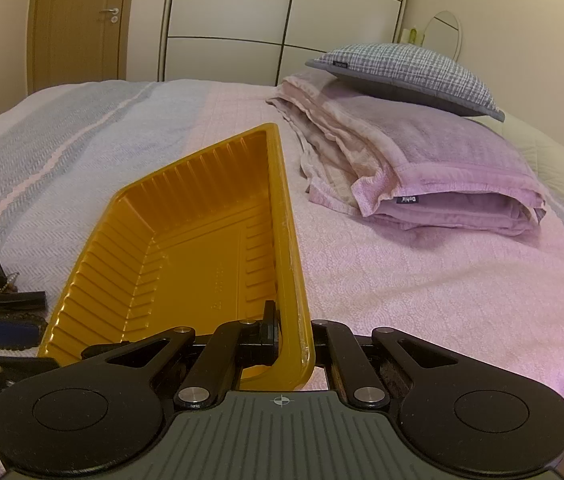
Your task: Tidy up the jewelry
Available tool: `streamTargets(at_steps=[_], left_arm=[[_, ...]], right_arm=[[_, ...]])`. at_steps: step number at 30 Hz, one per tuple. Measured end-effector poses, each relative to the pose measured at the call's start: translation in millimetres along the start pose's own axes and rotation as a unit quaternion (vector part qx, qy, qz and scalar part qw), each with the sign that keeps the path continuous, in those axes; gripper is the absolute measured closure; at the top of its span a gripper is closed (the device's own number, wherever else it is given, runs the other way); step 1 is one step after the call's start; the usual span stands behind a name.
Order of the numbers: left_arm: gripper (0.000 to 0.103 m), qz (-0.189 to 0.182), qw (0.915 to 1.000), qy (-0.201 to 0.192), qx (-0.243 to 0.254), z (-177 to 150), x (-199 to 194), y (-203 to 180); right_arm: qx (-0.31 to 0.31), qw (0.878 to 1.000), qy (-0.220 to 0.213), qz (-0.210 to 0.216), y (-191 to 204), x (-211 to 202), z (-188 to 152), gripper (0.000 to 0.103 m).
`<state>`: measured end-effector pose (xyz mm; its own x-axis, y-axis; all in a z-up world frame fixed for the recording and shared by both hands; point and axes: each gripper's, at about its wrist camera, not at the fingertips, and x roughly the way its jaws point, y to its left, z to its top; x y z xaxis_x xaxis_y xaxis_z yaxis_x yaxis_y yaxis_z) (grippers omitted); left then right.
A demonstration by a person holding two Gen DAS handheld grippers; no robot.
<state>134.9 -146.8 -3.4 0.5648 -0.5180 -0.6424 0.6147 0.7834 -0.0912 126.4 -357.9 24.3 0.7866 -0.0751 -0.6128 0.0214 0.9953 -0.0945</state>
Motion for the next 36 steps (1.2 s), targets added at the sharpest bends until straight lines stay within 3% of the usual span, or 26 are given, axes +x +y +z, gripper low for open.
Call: streamTargets(at_steps=[10, 18, 23, 30, 36], left_arm=[[0.076, 0.097, 0.9948, 0.028, -0.008, -34.7, -19.3, 48.1], [0.076, 0.061, 0.9956, 0.043, 0.056, -30.0, 0.3, 43.5], [0.085, 0.04, 0.9924, 0.071, 0.093, -29.6, 19.8, 42.6], [0.094, 0.019, 0.9894, 0.101, 0.103, -32.4, 28.2, 44.0], [0.097, 0.02, 0.9919, 0.083, 0.094, -28.6, 8.7, 40.9]], right_arm=[[-0.001, 1.0, 0.001, 0.0, 0.2, -0.3, -0.1, 0.099], [-0.003, 1.0, 0.004, -0.001, 0.1, 0.7, 1.1, 0.099], [-0.002, 1.0, 0.005, -0.002, 0.0, 1.7, 0.6, 0.099], [-0.003, 1.0, 0.007, -0.003, -0.5, 3.2, -1.0, 0.099], [-0.002, 1.0, 0.006, -0.003, -0.4, 3.2, -0.8, 0.099]])
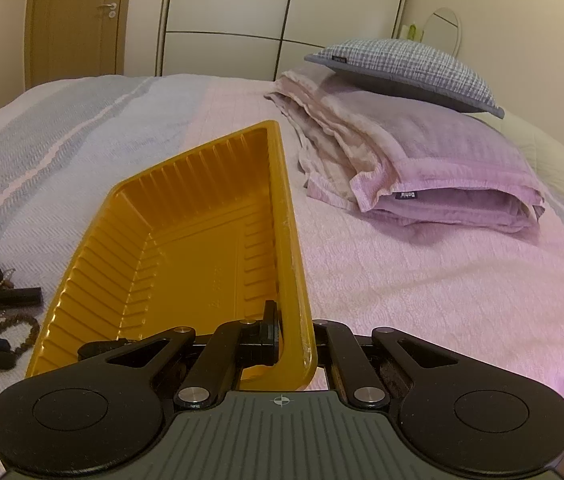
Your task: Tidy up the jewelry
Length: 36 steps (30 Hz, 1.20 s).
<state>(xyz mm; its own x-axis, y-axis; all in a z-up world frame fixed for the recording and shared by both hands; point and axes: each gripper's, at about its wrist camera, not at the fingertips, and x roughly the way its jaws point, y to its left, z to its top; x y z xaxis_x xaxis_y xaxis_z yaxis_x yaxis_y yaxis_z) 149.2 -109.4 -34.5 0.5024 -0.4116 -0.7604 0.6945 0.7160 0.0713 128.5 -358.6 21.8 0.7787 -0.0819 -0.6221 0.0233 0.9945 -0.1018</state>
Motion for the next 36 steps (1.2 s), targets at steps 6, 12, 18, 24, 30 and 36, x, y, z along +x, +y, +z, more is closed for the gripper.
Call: streamTargets(at_steps=[6, 12, 18, 24, 30, 36], left_arm=[[0.097, 0.008, 0.9993, -0.034, -0.013, 6.1, -29.8, 0.8], [0.097, 0.011, 0.9979, -0.06, -0.023, 23.1, -46.7, 1.0], [0.097, 0.009, 0.9968, -0.071, -0.034, 37.7, -46.1, 1.3], [0.097, 0.005, 0.9959, -0.081, -0.039, 50.4, -45.1, 2.8], [0.097, -0.01, 0.9942, -0.095, -0.049, 66.7, -42.4, 5.9], [0.097, -0.024, 0.9928, -0.103, -0.055, 81.4, -32.1, 4.5]], right_arm=[[0.001, 1.0, -0.001, -0.001, 0.0, -0.4, -1.2, 0.099], [0.002, 1.0, 0.0, -0.001, 0.2, -1.2, -1.2, 0.099], [0.006, 1.0, 0.001, -0.001, -0.9, -0.9, -1.6, 0.099], [0.007, 1.0, 0.002, 0.0, -1.5, -0.8, -1.3, 0.099], [0.008, 1.0, 0.003, -0.001, -2.7, -0.4, -1.4, 0.099], [0.012, 1.0, 0.005, 0.0, -3.5, 0.1, -2.3, 0.099]])
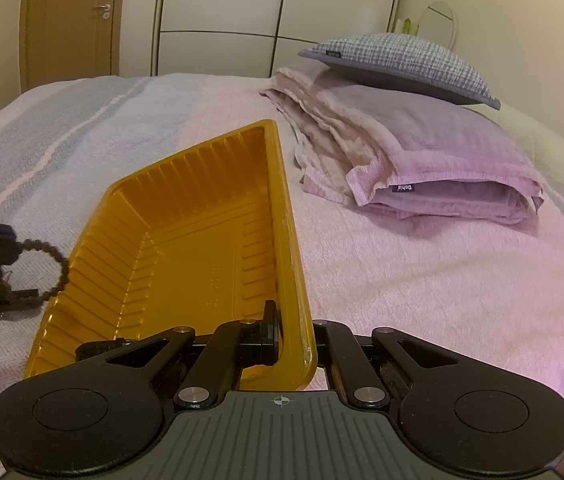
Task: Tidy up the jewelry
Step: 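Drop the brown bead bracelet into the tray with the left gripper while the right holds the tray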
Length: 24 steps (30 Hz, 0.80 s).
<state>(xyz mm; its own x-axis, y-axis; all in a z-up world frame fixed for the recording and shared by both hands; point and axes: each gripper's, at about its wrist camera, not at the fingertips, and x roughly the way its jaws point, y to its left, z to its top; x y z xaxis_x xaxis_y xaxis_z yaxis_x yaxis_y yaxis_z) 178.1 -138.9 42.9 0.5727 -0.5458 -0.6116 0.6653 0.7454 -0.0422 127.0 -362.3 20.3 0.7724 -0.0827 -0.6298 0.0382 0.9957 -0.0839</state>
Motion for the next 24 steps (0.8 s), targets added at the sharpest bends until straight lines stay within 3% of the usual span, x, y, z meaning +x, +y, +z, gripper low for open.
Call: streamTargets(at_steps=[15, 19, 24], left_arm=[[0.093, -0.014, 0.9993, -0.015, -0.03, 15.1, 29.3, -3.6], [0.09, 0.0, 0.9993, -0.017, -0.034, 11.1, 19.4, 4.1], [0.085, 0.047, 0.9968, -0.015, -0.063, -9.6, -7.9, 29.6]], right_arm=[[0.004, 1.0, -0.001, 0.003, 0.7, -0.1, 0.9, 0.099], [0.004, 1.0, -0.002, 0.003, 0.9, -0.3, 1.2, 0.099], [0.004, 1.0, -0.002, 0.001, 1.4, -0.1, 0.3, 0.099]])
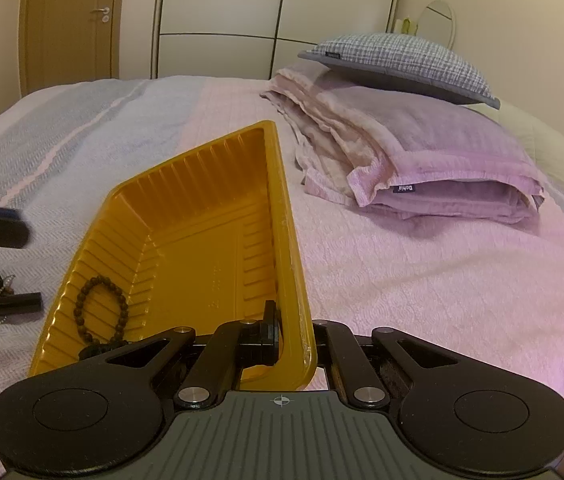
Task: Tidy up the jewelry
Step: 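Drop the brown bead bracelet into the tray with the left gripper while the right holds the tray, then grasp the black cylindrical item from the pile with the left gripper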
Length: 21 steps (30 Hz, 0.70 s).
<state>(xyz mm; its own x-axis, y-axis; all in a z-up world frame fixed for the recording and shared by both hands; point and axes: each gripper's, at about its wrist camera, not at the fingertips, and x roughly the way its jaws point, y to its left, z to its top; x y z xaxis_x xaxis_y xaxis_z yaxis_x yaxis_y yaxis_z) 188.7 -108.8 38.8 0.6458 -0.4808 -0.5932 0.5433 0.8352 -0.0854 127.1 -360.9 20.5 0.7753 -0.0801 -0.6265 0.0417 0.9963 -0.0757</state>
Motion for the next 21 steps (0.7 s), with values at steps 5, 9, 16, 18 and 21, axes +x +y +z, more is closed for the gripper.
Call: streamTargets(at_steps=[5, 9, 16, 18, 21], left_arm=[[0.082, 0.073, 0.9967, 0.009, -0.035, -35.0, -35.9, 39.9], [0.082, 0.12, 0.9912, 0.025, -0.049, -61.4, -56.9, 63.4], [0.082, 0.132, 0.9892, 0.042, -0.049, -88.1, -66.4, 72.7], [0.082, 0.115, 0.9915, 0.044, -0.042, -89.6, -61.0, 67.2], [0.079, 0.089, 0.9949, 0.046, -0.017, -85.6, -45.1, 54.7]], right_arm=[[0.002, 1.0, 0.0, -0.001, -0.6, -0.3, -0.5, 0.099], [0.003, 1.0, 0.001, -0.004, -0.3, 0.1, -1.4, 0.099], [0.001, 1.0, 0.004, -0.009, 1.6, 0.3, -2.3, 0.099], [0.0, 1.0, 0.006, -0.01, 1.9, 0.5, -2.4, 0.099], [0.0, 1.0, 0.007, -0.011, 2.1, 0.4, -2.8, 0.099]])
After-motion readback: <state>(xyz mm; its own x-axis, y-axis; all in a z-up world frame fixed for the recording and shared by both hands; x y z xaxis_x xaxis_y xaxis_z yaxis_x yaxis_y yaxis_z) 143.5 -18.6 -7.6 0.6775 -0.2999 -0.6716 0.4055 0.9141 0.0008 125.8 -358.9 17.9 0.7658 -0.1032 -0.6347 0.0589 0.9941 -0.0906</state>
